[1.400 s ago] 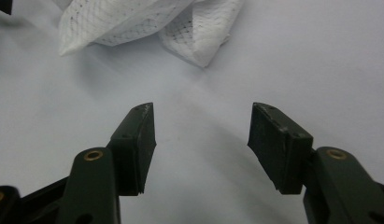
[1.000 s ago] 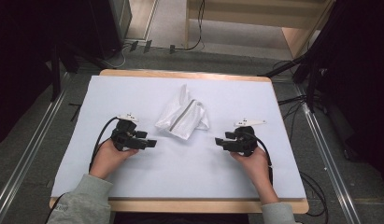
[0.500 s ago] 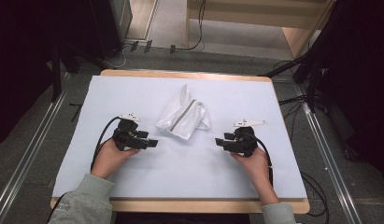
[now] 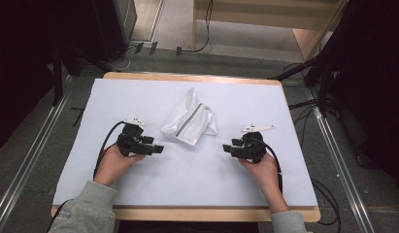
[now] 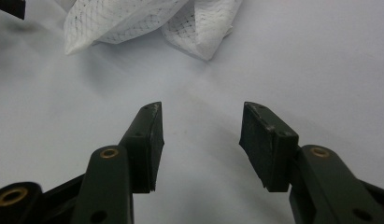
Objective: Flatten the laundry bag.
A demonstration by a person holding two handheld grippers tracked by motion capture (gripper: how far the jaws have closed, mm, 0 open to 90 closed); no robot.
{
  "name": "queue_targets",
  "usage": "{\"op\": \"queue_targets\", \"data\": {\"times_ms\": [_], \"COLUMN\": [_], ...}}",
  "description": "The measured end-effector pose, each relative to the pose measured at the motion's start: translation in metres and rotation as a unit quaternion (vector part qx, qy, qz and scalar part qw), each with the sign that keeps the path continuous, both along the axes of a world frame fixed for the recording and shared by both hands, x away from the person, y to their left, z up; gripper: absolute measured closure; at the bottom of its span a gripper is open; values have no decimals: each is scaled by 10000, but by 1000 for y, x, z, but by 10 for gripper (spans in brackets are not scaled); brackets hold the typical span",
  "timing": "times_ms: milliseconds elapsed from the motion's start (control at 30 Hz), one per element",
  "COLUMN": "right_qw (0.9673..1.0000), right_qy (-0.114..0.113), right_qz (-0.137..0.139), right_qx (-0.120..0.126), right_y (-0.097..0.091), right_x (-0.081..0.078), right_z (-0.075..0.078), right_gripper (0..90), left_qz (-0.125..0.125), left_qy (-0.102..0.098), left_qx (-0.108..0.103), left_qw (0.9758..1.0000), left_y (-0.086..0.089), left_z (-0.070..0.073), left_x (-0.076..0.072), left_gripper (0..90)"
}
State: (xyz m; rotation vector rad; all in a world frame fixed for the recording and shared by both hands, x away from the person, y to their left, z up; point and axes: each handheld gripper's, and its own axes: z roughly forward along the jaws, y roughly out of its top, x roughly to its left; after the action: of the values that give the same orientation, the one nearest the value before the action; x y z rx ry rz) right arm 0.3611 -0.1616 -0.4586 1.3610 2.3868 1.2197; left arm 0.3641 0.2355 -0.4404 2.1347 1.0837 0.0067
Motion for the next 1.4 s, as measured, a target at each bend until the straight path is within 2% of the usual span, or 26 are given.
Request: {"op": "queue_targets", "data": {"times_ms": [267,333,433,567,633,800,833,867,967,1067,1200,1333,1367,1400], "right_qw": [10000,10000,9999,9998,9997,9996,9996,9995,9993,9991,9987,9986,9985,9985], "right_qy": [-38,-58,-91,-120,-139,-154,-170,-180,-200,-221,-314,-316,-364,-364], "right_qz": [1,-6,32,98,126,191,220,230,294,344,379,417,409,409], "right_qx": [-3,-28,-101,-145,-174,-103,-84,-127,-150,-108,-105,-74,76,76], "right_y": [1,1,5,11,15,24,26,29,35,40,46,53,56,56], "right_x": [0,2,6,10,13,23,25,26,28,30,32,35,37,37], "right_z": [1,1,1,1,2,9,10,12,14,16,19,23,24,24], "right_gripper": [506,507,507,506,506,505,505,504,489,472,440,419,420,420], "left_qz": [-1,-32,-99,-46,1,-18,-71,-78,-84,-90,-38,-34,0,10], "left_qy": [30,-22,-115,-137,-191,-253,-345,-398,-357,-483,-557,-500,-474,-433], "left_qx": [-17,-96,-4,-27,-112,-51,31,42,42,177,137,181,172,145], "left_qw": [10000,9999,9999,9999,9998,9997,9994,9992,9993,9986,9983,9986,9987,9990], "left_y": [-4,-6,-9,-9,-8,-13,-17,-19,-21,-25,-26,-27,-28,-29], "left_z": [3,6,10,15,19,25,27,26,25,22,20,18,18,18], "left_x": [5,6,8,12,15,23,26,29,35,41,46,52,54,57], "left_gripper": [366,368,369,370,370,368,368,369,360,355,355,356,356,356]}}
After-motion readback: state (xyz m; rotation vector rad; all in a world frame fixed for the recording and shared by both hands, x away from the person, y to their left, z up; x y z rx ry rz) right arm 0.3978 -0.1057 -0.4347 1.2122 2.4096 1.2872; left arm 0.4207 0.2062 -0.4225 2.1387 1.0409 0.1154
